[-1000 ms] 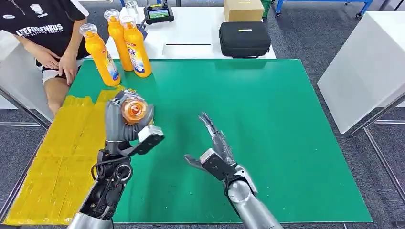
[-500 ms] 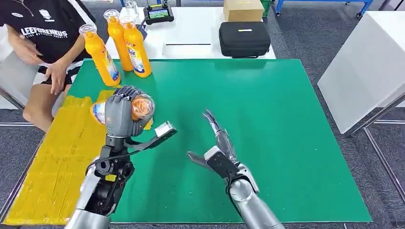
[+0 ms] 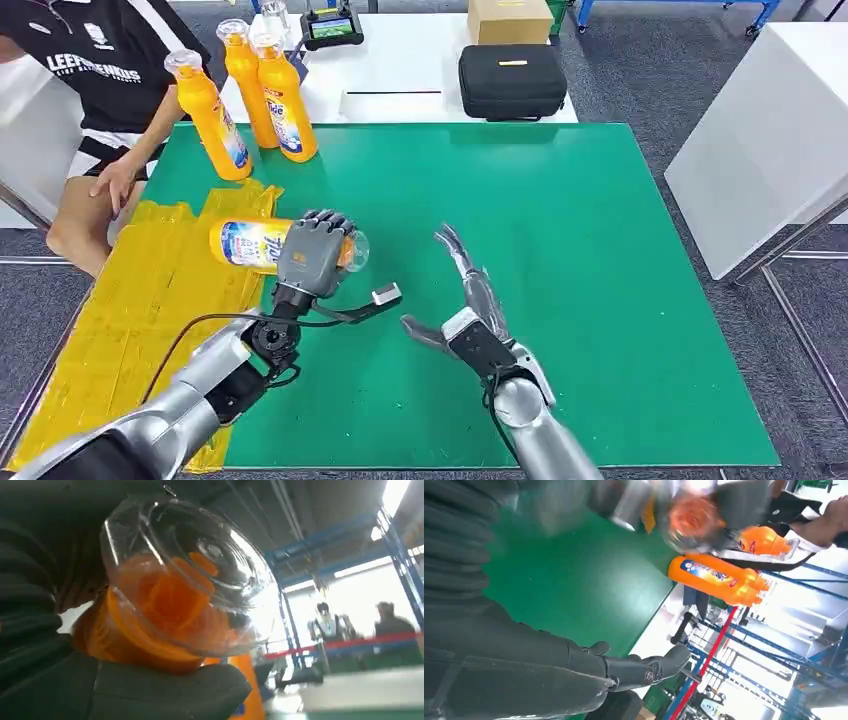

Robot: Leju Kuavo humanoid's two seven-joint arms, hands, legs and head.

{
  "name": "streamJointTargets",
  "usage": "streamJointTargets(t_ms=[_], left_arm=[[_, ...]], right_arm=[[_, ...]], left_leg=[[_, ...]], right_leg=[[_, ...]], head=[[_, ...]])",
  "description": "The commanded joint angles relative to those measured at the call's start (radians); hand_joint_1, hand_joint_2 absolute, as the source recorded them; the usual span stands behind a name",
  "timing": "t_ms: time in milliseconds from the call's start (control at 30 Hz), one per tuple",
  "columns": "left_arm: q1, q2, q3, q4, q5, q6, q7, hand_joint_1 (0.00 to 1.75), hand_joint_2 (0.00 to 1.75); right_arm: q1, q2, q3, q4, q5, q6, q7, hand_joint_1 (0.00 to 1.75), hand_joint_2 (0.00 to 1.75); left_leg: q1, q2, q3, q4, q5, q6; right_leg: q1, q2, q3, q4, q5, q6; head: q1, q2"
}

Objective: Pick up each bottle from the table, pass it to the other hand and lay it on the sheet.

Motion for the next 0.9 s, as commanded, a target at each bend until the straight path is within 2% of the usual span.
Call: streamJointTargets(t_ms=[33,367,600,733,900], left_arm=[[-0.068,0.015,-0.074,0.14,-0.002,-0.009,-0.006,1.75,1.75],[-0.06,0.011,-0.059,0.174,-0.002,-0.055,-0.001,1.75,1.75],[-0.054,-0.01,-0.012,0.256,-0.002,-0.101,0.03,1.75,1.75],[-0.052,-0.015,0.024,0.275,-0.002,-0.151,0.066,1.75,1.75],[-0.049,-0.017,0.099,0.313,-0.002,-0.21,0.035,1.75,1.75]], right_arm=[[-0.002,-0.033,-0.008,-0.029,0.0,0.009,0.006,0.0,1.75],[0.023,-0.037,-0.024,-0.067,0.022,0.003,0.015,0.0,1.75],[0.07,-0.041,-0.057,-0.115,0.049,0.008,0.026,0.0,1.75],[0.072,-0.034,-0.065,-0.11,0.055,0.012,0.031,0.0,1.75],[0.068,-0.033,-0.064,-0.094,0.066,0.006,0.042,0.0,1.75]], left_leg=[[0.001,-0.001,0.001,0.0,-0.001,-0.003],[0.003,0.0,0.004,0.001,-0.003,-0.005],[0.002,-0.001,0.002,0.0,-0.001,-0.003],[0.004,0.0,0.005,0.002,-0.004,-0.007],[0.003,0.0,0.004,0.001,-0.003,-0.005]], right_leg=[[0.001,-0.002,0.002,0.0,-0.001,0.0],[0.003,-0.002,0.005,0.0,-0.002,0.0],[0.002,-0.002,0.004,-0.001,-0.001,0.0],[0.004,-0.003,0.007,0.0,-0.003,-0.001],[0.003,-0.002,0.005,0.0,-0.002,-0.001]], head=[[0.0,0.0],[0.0,0.0],[0.0,0.0],[0.0,0.0],[0.0,0.0]])
